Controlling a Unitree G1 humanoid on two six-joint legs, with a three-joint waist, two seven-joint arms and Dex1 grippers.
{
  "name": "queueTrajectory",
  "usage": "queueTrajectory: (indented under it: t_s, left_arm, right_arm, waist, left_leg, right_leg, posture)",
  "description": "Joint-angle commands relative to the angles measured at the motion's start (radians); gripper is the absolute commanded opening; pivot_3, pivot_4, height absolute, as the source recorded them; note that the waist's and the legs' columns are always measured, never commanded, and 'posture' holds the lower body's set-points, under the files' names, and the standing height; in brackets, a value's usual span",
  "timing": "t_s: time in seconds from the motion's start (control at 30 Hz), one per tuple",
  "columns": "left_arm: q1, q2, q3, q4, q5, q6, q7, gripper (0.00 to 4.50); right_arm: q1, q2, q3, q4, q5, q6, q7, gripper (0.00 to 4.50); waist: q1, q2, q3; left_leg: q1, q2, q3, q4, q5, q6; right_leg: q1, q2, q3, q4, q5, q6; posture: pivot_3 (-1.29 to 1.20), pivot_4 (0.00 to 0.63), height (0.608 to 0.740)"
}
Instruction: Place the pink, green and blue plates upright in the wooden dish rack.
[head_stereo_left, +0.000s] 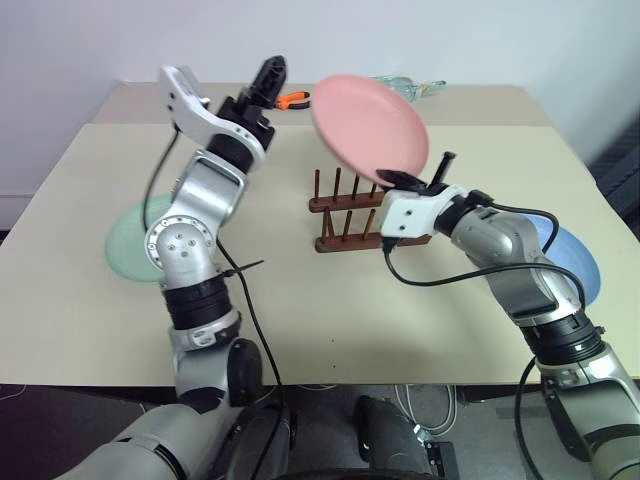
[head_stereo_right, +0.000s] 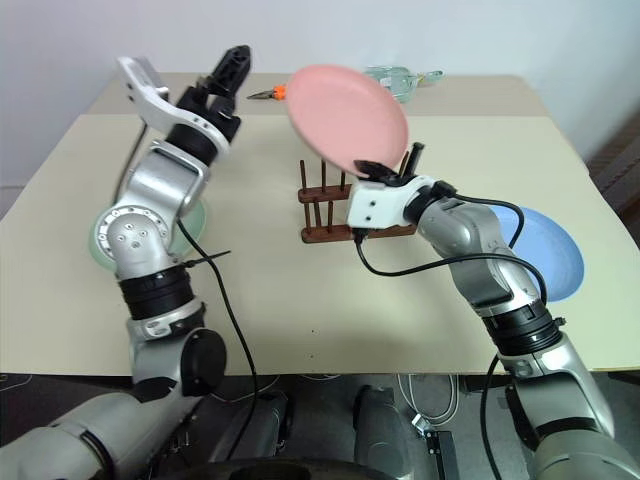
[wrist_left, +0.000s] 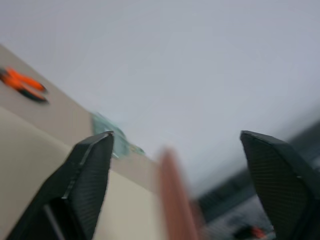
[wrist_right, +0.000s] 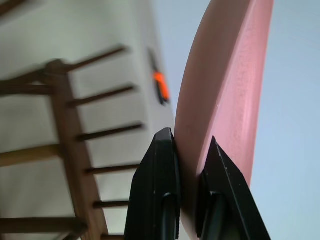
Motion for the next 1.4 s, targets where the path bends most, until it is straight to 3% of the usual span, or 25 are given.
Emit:
queueTrajectory:
  t_s: [0.03, 0.17, 0.27, 0.47, 0.87, 0.9, 0.93, 1.03, 1.07, 1.2, 1.27, 1.4]
  left_arm:
    - [0.113, 0.168, -0.175, -0.024, 0.228, -0.081, -0.217, 4.06]
    - [0.276, 0.334, -0.322, -0.02, 0.36, -0.165, -0.486, 4.06]
    - [0.394, 0.428, -0.398, -0.039, 0.403, -0.204, -0.681, 4.06]
    - [0.536, 0.493, -0.436, -0.127, 0.382, -0.188, -0.873, 4.06]
    - [0.554, 0.467, -0.413, -0.183, 0.363, -0.131, -0.918, 4.06]
    - [0.555, 0.467, -0.412, -0.185, 0.364, -0.13, -0.919, 4.1]
    - [0.557, 0.467, -0.412, -0.187, 0.365, -0.126, -0.919, 4.1]
    - [0.563, 0.458, -0.398, -0.19, 0.354, -0.109, -0.913, 4.1]
    - [0.559, 0.448, -0.386, -0.178, 0.358, -0.104, -0.891, 4.3]
    - [0.538, 0.402, -0.332, -0.118, 0.412, -0.142, -0.793, 4.3]
    - [0.5, 0.353, -0.267, -0.051, 0.462, -0.164, -0.652, 4.3]
    - [0.39, 0.272, -0.062, 0.084, 0.545, -0.157, -0.28, 4.5]
  right_arm:
    - [-0.009, 0.108, -0.249, -0.183, 0.429, 0.309, 0.053, 0.0]
    - [-0.038, 0.177, -0.455, -0.264, 0.826, 0.625, 0.023, 0.0]
    - [-0.055, 0.184, -0.529, -0.269, 0.973, 0.75, -0.036, 0.0]
    - [-0.035, 0.169, -0.538, -0.26, 1.042, 0.814, -0.113, 0.0]
    - [0.027, 0.089, -0.453, -0.142, 0.983, 0.786, -0.084, 0.0]
    - [0.031, 0.084, -0.447, -0.139, 0.98, 0.783, -0.081, 0.82]
    - [0.036, 0.073, -0.432, -0.138, 0.958, 0.766, -0.077, 1.12]
    - [0.046, 0.036, -0.384, -0.149, 0.859, 0.664, -0.065, 2.65]
    - [0.043, 0.026, -0.374, -0.147, 0.819, 0.619, -0.072, 3.11]
    - [0.01, -0.013, -0.358, -0.128, 0.683, 0.463, -0.104, 3.11]
    - [-0.019, -0.042, -0.346, -0.12, 0.614, 0.372, -0.105, 3.11]
    - [-0.076, -0.074, -0.258, -0.179, 0.558, 0.246, -0.013, 4.46]
  waist:
    - [-0.004, 0.001, 0.0]
    - [0.003, 0.002, 0.0]
    - [0.003, 0.004, 0.001]
    - [-0.003, 0.007, 0.001]
    - [-0.003, 0.007, 0.001]
    - [-0.003, 0.007, 0.001]
    - [-0.003, 0.007, 0.001]
    - [-0.003, 0.007, 0.001]
    - [-0.003, 0.007, 0.001]
    - [-0.002, 0.007, 0.001]
    - [-0.001, 0.007, 0.001]
    - [-0.005, 0.006, 0.001]
  left_leg:
    - [0.0, 0.0, 0.0, 0.0, 0.0, 0.0]
    - [0.0, 0.0, -0.001, 0.0, -0.003, 0.005]
    - [0.0, 0.0, -0.001, -0.001, -0.003, 0.005]
    - [-0.002, 0.001, 0.0, -0.002, -0.003, 0.005]
    - [-0.002, 0.001, 0.0, -0.001, -0.003, 0.005]
    - [-0.002, 0.001, 0.0, -0.001, -0.003, 0.005]
    - [-0.002, 0.001, 0.0, -0.001, -0.003, 0.005]
    - [-0.002, 0.001, 0.0, -0.001, -0.003, 0.005]
    - [-0.002, 0.001, 0.001, -0.001, -0.003, 0.005]
    - [-0.002, 0.001, 0.001, -0.001, -0.003, 0.005]
    - [-0.002, 0.001, 0.001, -0.001, -0.003, 0.005]
    - [-0.001, 0.001, 0.0, -0.001, -0.002, 0.005]
  right_leg:
    - [0.0, 0.0, 0.001, 0.0, 0.0, 0.0]
    - [0.0, 0.001, 0.0, 0.0, 0.0, -0.002]
    - [0.0, 0.0, 0.0, 0.0, -0.001, -0.006]
    - [-0.004, 0.0, 0.0, 0.001, -0.001, -0.006]
    - [-0.003, 0.0, 0.0, 0.001, 0.0, -0.004]
    - [-0.004, 0.0, 0.0, 0.001, 0.001, -0.004]
    - [-0.004, 0.0, 0.0, 0.001, 0.001, -0.003]
    - [-0.004, 0.0, 0.0, 0.001, 0.001, -0.003]
    - [-0.004, 0.0, 0.0, 0.001, 0.001, -0.003]
    - [-0.003, 0.0, 0.0, 0.001, 0.001, -0.002]
    - [-0.003, 0.0, 0.0, 0.001, 0.001, -0.002]
    - [-0.003, 0.0, -0.001, 0.001, 0.001, -0.002]
  posture:
    - [0.0, 0.15, 0.74]
    - [0.0, 0.15, 0.74]
    - [0.0, 0.15, 0.74]
    - [0.0, 0.15, 0.74]
    - [0.0, 0.15, 0.74]
    - [0.0, 0.15, 0.74]
    - [0.0, 0.15, 0.74]
    - [0.0, 0.15, 0.74]
    - [0.0, 0.15, 0.74]
    - [0.0, 0.15, 0.74]
    - [0.0, 0.15, 0.74]
    - [0.0, 0.15, 0.74]
